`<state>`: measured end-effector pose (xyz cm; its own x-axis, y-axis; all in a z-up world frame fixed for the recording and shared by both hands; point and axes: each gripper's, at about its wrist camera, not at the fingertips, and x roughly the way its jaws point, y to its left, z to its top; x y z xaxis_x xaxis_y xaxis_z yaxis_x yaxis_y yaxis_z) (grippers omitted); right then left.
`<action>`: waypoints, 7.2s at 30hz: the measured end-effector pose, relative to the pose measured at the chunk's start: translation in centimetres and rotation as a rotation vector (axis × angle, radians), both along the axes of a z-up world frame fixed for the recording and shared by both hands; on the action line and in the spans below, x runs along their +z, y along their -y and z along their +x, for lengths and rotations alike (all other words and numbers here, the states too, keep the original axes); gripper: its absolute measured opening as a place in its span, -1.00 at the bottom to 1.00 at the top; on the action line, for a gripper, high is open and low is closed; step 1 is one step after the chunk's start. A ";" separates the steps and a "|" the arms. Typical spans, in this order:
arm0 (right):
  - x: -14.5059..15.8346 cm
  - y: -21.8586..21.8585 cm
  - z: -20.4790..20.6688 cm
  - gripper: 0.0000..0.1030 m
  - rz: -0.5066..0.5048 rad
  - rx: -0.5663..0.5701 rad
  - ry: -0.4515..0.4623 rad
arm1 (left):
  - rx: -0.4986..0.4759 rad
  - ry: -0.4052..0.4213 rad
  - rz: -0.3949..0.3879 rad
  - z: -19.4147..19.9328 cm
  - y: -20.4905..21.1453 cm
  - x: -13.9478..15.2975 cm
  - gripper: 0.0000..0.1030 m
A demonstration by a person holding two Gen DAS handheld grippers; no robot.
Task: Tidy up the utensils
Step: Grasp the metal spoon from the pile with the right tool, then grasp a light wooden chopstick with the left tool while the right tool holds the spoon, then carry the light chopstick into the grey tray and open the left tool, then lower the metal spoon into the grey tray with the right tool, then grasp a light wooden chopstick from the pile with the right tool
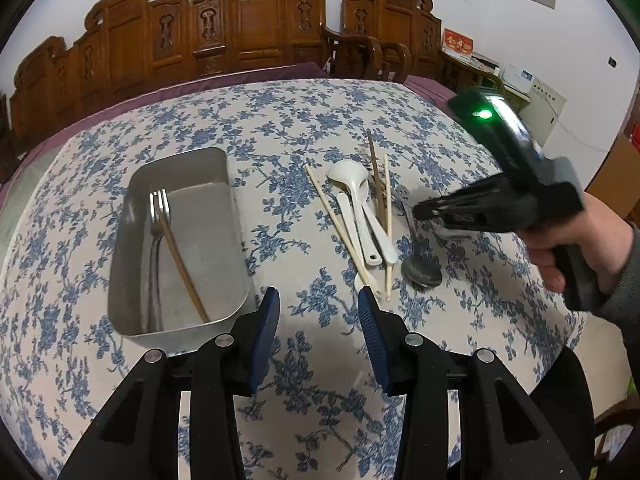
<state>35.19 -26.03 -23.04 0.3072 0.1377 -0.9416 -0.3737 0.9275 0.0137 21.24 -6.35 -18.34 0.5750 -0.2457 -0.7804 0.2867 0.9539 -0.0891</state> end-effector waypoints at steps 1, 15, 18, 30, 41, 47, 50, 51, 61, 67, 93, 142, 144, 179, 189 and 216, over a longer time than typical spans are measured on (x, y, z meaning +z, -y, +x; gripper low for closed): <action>0.2 0.4 -0.3 -0.93 -0.003 -0.003 0.006 | -0.001 -0.004 -0.001 0.3 0.3 -0.2 -0.24; 1.3 5.9 -2.6 -0.93 -0.001 -0.117 0.106 | -0.009 -0.056 0.001 3.8 4.1 -2.1 -0.25; 1.6 7.1 -2.2 -0.93 -0.023 -0.153 0.144 | -0.007 -0.064 0.010 4.5 4.7 -2.4 -0.25; 2.4 9.5 -2.7 -0.93 0.056 -0.170 0.176 | 0.015 -0.126 0.032 8.4 5.8 -4.3 -0.38; 2.4 7.6 -4.6 -0.92 0.114 -0.126 0.170 | 0.051 -0.243 0.015 12.1 5.6 -6.1 -0.66; 2.8 7.4 -4.8 -0.92 0.125 -0.116 0.178 | 0.066 -0.259 0.019 12.9 5.3 -6.8 -0.66; 2.9 7.4 -4.9 -0.92 0.129 -0.113 0.179 | 0.068 -0.264 0.040 13.0 5.3 -7.2 -0.78; 2.9 7.3 -4.9 -0.92 0.129 -0.110 0.180 | 0.069 -0.259 0.053 13.0 5.4 -7.2 -0.81; 3.7 6.3 -5.5 -0.92 0.144 -0.085 0.192 | 0.048 -0.198 0.080 11.9 5.5 -5.9 -0.92; 4.8 5.2 -6.2 -0.92 0.147 -0.076 0.202 | 0.021 -0.120 0.063 10.1 5.5 -2.5 -0.92; 9.6 -4.4 -7.8 -0.92 0.199 0.041 0.249 | 0.108 -0.009 0.043 8.0 -4.2 3.3 -0.92; 6.4 -17.1 -5.1 -0.92 0.235 0.119 0.160 | 0.194 0.064 0.062 3.4 -15.9 1.8 -0.41; 6.0 -17.9 -4.6 -0.92 0.242 0.114 0.154 | 0.196 0.083 0.060 2.8 -16.3 2.3 -0.31; 2.3 -21.2 -2.8 -0.89 0.285 0.114 0.146 | 0.267 0.188 0.026 0.1 -18.4 4.5 0.66; 6.5 -14.0 -6.4 -0.89 0.262 0.140 0.246 | 0.214 0.202 0.025 -0.8 -15.8 4.7 0.77; -0.6 -1.2 -2.9 -0.57 0.168 -0.132 0.120 | 0.059 0.138 0.031 -2.1 -4.7 1.9 0.77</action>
